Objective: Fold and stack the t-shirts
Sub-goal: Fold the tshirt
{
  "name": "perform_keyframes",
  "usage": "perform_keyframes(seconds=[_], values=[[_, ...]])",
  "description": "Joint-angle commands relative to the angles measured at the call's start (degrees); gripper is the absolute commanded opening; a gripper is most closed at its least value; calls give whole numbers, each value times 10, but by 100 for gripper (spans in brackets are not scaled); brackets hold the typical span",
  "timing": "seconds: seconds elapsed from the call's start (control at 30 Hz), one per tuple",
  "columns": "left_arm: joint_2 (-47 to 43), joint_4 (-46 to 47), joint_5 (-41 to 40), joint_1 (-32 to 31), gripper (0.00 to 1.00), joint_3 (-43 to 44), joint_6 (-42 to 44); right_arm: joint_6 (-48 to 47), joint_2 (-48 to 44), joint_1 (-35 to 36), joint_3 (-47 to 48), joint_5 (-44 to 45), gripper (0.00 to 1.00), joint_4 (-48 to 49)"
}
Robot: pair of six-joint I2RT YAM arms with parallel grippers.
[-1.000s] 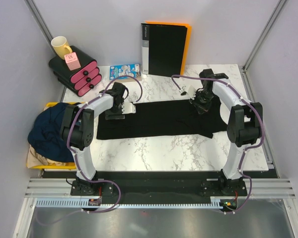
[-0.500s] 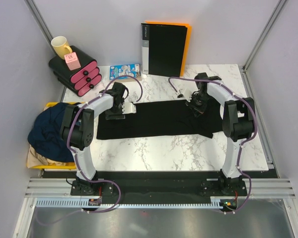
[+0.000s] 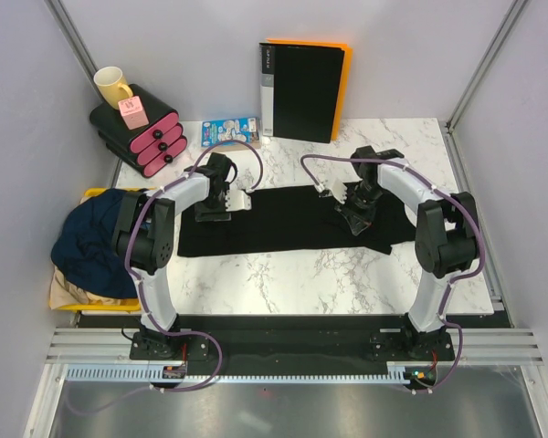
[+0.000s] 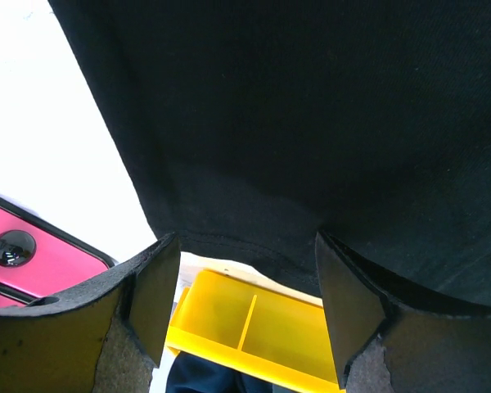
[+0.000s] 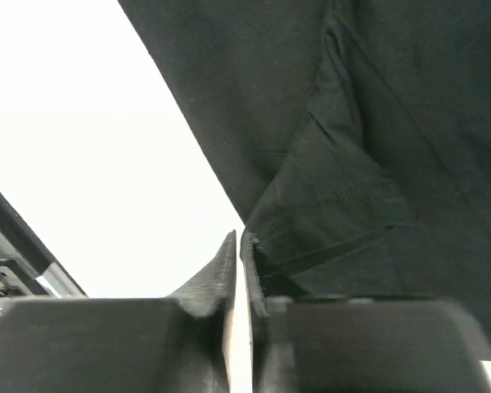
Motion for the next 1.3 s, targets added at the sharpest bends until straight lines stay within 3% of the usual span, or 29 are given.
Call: perform_keyframes(seconds=[0.0,0.07,0.27,0.73,0.9,0.93,1.0,1.27], values=[[1,13,15,-5,74,2,-8,19,-32,2,-3,7,19,30],[-2,13,15,-6,74,-1,-8,22,-30,-3,13,17,28,43],[-7,14,13,-6,74,-4,-6,28,4,-5,66,28,39,61],[-13,13,3,-5,74,-10,-3,16,83,-25,85,31,44,86],[-7,13,2,-5,75,-3,3,15,88,-29,92,26,29,83],[-4,13,1,-5,74,0,4,14,88,-29,91,26,15,82],[0,13,1,-5,74,10,6,11,87,-29,92,25,3,78],[21,13,2,-5,74,30,15,-16,65,-26,105,-14,0,15]])
